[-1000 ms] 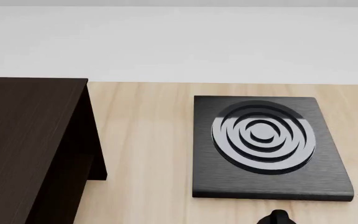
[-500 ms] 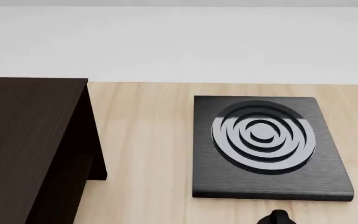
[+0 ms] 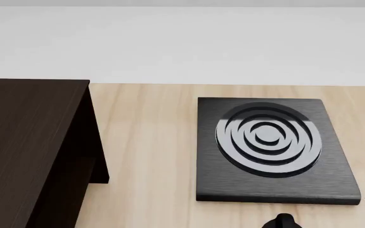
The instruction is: Put the frying pan under the cabinet shelf.
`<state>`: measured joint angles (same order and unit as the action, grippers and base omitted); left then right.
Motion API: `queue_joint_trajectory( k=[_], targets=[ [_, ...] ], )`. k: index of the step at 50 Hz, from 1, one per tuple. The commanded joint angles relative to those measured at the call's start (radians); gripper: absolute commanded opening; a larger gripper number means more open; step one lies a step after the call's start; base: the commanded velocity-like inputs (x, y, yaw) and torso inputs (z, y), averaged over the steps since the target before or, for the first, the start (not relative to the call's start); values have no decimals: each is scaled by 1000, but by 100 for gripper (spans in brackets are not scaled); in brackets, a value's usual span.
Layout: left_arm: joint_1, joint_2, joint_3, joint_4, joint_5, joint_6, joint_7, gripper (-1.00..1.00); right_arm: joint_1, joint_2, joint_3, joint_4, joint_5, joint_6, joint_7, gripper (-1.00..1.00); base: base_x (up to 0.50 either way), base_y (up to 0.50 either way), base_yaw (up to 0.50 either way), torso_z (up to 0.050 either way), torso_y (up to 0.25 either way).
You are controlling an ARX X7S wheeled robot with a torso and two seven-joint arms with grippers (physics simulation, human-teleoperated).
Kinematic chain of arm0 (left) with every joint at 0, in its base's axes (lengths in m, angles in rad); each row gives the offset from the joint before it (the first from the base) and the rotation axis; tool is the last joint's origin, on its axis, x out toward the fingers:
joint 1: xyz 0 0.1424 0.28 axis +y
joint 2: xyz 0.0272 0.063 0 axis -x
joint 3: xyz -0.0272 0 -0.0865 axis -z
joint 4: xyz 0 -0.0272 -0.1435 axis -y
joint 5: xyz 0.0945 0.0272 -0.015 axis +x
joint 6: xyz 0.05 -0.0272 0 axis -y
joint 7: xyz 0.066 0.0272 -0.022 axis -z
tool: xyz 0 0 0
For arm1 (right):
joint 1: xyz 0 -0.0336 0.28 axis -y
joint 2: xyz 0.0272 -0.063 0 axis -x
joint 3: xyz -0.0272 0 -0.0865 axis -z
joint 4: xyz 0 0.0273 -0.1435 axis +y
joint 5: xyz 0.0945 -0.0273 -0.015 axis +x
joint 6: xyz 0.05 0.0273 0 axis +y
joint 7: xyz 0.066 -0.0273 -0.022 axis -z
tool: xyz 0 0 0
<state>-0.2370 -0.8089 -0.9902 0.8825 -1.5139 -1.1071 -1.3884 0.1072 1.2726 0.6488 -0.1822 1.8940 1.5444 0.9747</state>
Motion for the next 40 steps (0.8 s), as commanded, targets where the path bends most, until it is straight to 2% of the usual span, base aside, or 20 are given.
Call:
queue_joint_trajectory(
  k=[1, 15, 18, 24, 35, 40],
  targets=[
    [-8, 8, 5, -7, -4, 14, 1, 100, -167, -15, 129, 12, -53, 11, -94, 100, 0, 0, 0, 0, 0],
    [-1, 4, 24, -1, 18, 9, 9, 100, -244, 22, 138, 11, -181, -6, -253, 100, 0, 0, 0, 0, 0],
    [5, 20, 28, 1, 41, 10, 27, 100, -256, 1, 130, 15, -202, -24, -278, 100, 0, 0, 0, 0, 0],
    [-1, -3, 24, 0, 5, 11, -4, 100, -282, -11, 116, 28, -258, -43, -331, 100, 0, 0, 0, 0, 0],
    [-3, -24, 24, -6, -16, 12, -25, 100, -275, 19, -13, 121, -306, -129, -387, 100, 0, 0, 0, 0, 0],
    [-10, -21, 39, -7, -2, 16, -18, 100, -292, 6, -7, 123, -336, -134, -403, 100, 0, 0, 0, 0, 0]
  ],
)
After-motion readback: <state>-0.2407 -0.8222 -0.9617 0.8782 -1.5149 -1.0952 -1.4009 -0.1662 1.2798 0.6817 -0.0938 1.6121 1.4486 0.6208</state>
